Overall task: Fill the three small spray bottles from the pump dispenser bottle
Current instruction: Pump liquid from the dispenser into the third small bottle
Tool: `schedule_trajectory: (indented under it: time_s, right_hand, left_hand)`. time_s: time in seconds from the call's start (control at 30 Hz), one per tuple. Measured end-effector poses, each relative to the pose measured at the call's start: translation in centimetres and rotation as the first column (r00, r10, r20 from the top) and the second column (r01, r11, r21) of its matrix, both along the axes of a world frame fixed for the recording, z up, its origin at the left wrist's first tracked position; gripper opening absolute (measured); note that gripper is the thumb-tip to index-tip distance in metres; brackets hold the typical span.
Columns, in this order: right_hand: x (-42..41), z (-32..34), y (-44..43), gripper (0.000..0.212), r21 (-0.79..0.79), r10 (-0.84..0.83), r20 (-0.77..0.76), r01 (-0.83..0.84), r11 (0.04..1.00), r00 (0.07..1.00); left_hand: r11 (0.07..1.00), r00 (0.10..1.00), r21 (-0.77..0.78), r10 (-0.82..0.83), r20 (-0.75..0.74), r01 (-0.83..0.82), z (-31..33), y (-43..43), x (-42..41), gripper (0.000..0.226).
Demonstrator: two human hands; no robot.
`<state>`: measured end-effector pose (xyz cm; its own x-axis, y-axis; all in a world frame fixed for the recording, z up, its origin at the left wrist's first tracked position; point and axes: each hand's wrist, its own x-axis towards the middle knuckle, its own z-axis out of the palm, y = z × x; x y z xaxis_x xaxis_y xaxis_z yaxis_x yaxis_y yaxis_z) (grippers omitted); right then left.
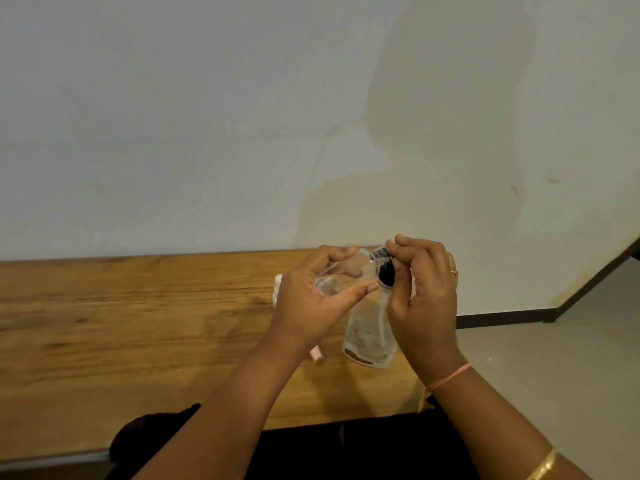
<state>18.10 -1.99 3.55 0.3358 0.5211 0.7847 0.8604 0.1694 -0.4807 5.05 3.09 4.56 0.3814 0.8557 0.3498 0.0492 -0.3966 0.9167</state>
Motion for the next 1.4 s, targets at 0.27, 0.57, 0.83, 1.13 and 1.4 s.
schedule_trajectory:
  time_s: [0.27, 0.57, 0.83, 1.13, 1.4]
  right_hand:
    - [-0.1, 1.2, -0.1, 0.025, 0.032, 0.029, 0.006, -0.03, 0.999, 1.0]
    - [0.9, 0.7, -0.1, 0.02, -0.005, 0.145, -0.02, -0.145, 0.989, 0.989]
    - [0.2, 1.7, -0.4, 0.021, 0.019, 0.105, -0.023, -0.105, 0.994, 0.994]
    - [0.8, 0.6, -0.3, 0.023, -0.015, 0.132, -0.05, -0.133, 0.991, 0.99]
    - [0.0, 1.3, -0.2, 0.023, 0.025, 0.113, -0.05, -0.112, 0.993, 0.992]
  left_hand:
    - [0.997, 1.0, 0.071, 0.007, -0.002, -0.007, 0.9, 0.5, -0.6, 0.043]
    - [0.999, 0.999, -0.005, 0.033, 0.02, -0.033, 0.0, 0.2, -0.1, 0.038]
    - [0.99, 0.998, 0.13, 0.058, -0.011, -0.056, 0.4, 0.7, -0.5, 0.042]
    - [0.999, 0.999, 0.007, 0.039, -0.025, -0.039, 0.0, 0.3, 0.1, 0.04]
    - [0.989, 0.997, 0.126, 0.076, -0.01, -0.074, 0.3, 0.5, -0.2, 0.034]
